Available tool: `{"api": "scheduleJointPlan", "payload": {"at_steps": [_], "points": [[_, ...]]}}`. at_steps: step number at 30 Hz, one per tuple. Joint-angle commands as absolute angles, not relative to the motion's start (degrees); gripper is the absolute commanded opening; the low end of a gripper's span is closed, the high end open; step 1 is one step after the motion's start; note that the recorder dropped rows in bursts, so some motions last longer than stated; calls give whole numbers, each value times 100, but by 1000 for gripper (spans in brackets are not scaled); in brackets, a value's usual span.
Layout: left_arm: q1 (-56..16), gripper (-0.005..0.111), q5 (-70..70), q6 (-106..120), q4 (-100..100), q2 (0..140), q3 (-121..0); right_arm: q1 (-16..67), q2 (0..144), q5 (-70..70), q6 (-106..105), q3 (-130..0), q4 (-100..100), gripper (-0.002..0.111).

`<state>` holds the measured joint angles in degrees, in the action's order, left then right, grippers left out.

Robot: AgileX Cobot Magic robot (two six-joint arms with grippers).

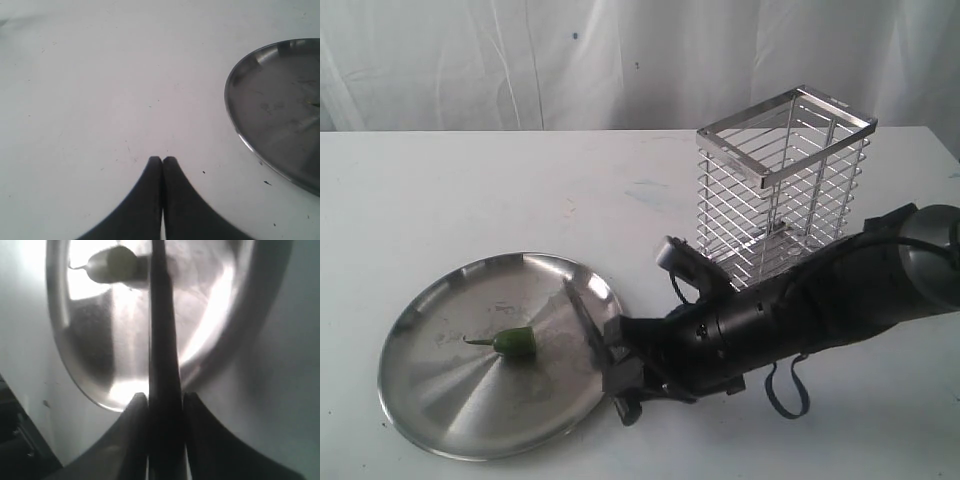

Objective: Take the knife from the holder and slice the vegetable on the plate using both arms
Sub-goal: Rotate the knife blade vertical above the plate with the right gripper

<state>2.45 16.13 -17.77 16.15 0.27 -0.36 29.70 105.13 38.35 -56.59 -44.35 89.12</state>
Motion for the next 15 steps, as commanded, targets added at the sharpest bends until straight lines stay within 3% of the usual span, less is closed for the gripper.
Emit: {"api": "scheduleJointPlan", "payload": {"at_steps": [1,15], "points": [[194,0,1610,-1775,1629,0,0,2966,10542,3678,-5197,-4396,7967,0],[194,0,1610,-1775,1629,0,0,2966,10542,3272,-5093,-4396,7881,2]]}}
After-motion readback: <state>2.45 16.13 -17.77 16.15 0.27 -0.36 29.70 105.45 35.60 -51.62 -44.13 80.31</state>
